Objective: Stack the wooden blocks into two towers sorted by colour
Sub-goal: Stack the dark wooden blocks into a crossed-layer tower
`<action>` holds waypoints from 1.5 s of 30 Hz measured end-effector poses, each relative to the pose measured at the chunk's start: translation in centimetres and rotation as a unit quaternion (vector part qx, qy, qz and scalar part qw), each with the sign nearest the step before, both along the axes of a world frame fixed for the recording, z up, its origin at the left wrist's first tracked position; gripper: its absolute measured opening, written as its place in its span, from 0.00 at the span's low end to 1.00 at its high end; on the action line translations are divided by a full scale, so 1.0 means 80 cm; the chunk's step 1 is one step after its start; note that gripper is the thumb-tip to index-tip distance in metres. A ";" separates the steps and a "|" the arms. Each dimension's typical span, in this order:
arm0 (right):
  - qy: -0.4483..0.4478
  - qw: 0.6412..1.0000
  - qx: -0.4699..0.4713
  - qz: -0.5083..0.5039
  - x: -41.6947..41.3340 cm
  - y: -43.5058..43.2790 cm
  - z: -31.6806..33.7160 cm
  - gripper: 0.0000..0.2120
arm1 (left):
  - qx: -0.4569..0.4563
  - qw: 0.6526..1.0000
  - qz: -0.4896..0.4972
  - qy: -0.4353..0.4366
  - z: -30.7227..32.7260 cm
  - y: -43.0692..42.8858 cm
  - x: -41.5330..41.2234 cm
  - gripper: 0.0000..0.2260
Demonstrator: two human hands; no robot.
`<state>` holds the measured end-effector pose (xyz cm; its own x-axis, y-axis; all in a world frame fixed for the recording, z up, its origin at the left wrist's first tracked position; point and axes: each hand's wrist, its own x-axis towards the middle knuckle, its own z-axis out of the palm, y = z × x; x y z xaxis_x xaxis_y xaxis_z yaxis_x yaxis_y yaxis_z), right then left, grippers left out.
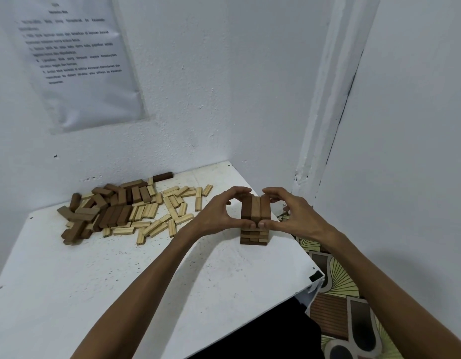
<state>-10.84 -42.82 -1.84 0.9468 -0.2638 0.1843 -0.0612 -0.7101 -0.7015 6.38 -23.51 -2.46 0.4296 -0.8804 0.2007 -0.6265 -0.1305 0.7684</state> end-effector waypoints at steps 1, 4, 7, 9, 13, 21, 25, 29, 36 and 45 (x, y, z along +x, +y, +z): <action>-0.006 1.000 0.002 0.001 0.000 0.002 0.001 0.44 | -0.007 1.000 0.001 -0.001 0.001 0.000 -0.001 0.35; -0.020 1.000 0.018 0.001 0.000 0.005 0.003 0.42 | -0.014 1.000 0.002 -0.005 0.005 -0.002 -0.002 0.34; -0.020 1.000 0.022 -0.001 0.001 0.005 0.004 0.40 | -0.016 1.000 0.008 -0.005 0.005 -0.003 -0.003 0.33; -0.017 1.000 0.025 -0.001 0.002 0.004 0.004 0.39 | -0.018 1.000 0.012 -0.002 0.004 -0.003 -0.003 0.32; -0.017 0.999 0.028 -0.002 0.002 0.003 0.001 0.37 | -0.020 1.000 0.011 0.006 0.004 -0.003 -0.004 0.33; -0.026 1.000 0.008 -0.008 0.001 0.005 0.009 0.40 | -0.005 0.999 -0.003 0.033 0.012 0.002 -0.005 0.40; -0.048 0.999 -0.004 -0.019 0.005 0.010 0.024 0.28 | -0.011 0.999 0.006 0.033 0.019 0.016 0.005 0.40; -0.050 0.997 -0.056 -0.013 0.018 0.021 0.040 0.16 | 0.005 0.999 0.033 -0.003 0.032 0.047 0.019 0.28; -0.050 0.991 -0.117 0.044 0.064 0.080 0.067 0.15 | 0.021 0.992 0.117 -0.034 0.043 0.121 0.042 0.15; 0.010 0.980 -0.164 0.112 0.141 0.161 0.048 0.23 | 0.094 0.964 0.230 -0.097 0.045 0.216 0.067 0.18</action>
<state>0.44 -29.97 2.00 0.9786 0.0219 0.2045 0.1106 -0.8945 -0.4333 11.71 -6.26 1.17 0.7530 -0.6351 0.1724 -0.5995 -0.5539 0.5778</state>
